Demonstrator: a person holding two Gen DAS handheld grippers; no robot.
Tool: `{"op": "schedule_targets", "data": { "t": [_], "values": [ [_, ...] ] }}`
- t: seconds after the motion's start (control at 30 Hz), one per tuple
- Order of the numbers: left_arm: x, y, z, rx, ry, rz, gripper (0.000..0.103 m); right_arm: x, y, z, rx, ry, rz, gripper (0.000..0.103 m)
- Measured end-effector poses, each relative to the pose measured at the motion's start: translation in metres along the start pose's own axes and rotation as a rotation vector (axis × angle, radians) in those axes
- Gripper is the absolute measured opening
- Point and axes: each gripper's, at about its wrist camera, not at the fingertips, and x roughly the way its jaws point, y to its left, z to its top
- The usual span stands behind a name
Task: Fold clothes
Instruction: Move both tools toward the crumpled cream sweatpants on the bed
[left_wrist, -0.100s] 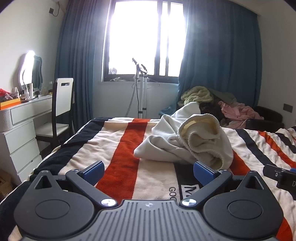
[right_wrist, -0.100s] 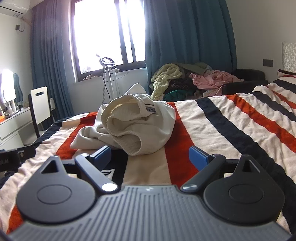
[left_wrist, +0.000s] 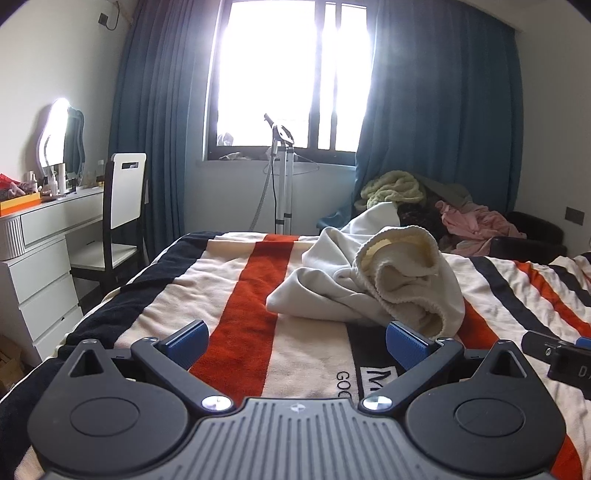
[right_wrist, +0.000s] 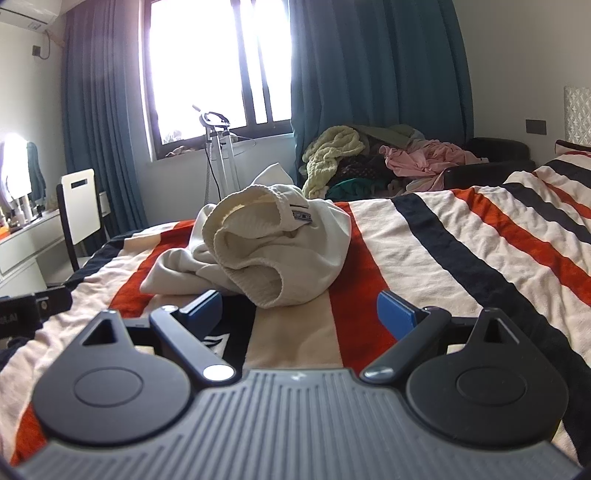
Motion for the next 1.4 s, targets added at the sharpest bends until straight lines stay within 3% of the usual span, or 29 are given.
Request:
{"op": "schedule_targets", "data": {
  "t": [0.3,0.5,1.07,1.23,1.33,1.4],
  "values": [
    [0.0,-0.002,-0.002,-0.011,0.005,0.009,0.103,0.004,0.001,-0.003,-0.021,0.023,-0.023,0.093],
    [0.001,-0.001,-0.003,-0.013,0.005,0.029,0.103,-0.002,-0.001,-0.003,0.007,-0.029,-0.037,0.093],
    [0.007,-0.009,-0.008,0.007,0.028,0.032,0.103,-0.01,-0.011,0.001,0.046,-0.066,-0.012,0.093],
    [0.011,-0.011,-0.01,0.021,0.032,0.04,0.103,-0.019,-0.009,0.01,0.045,-0.133,0.028,0.092],
    [0.013,-0.014,-0.011,0.041,0.029,0.036,0.103,-0.02,-0.009,0.033,0.054,-0.173,0.029,0.092],
    [0.011,-0.019,-0.014,0.072,0.018,0.011,0.103,-0.028,-0.015,0.053,0.105,-0.257,0.043,0.093]
  ]
}}
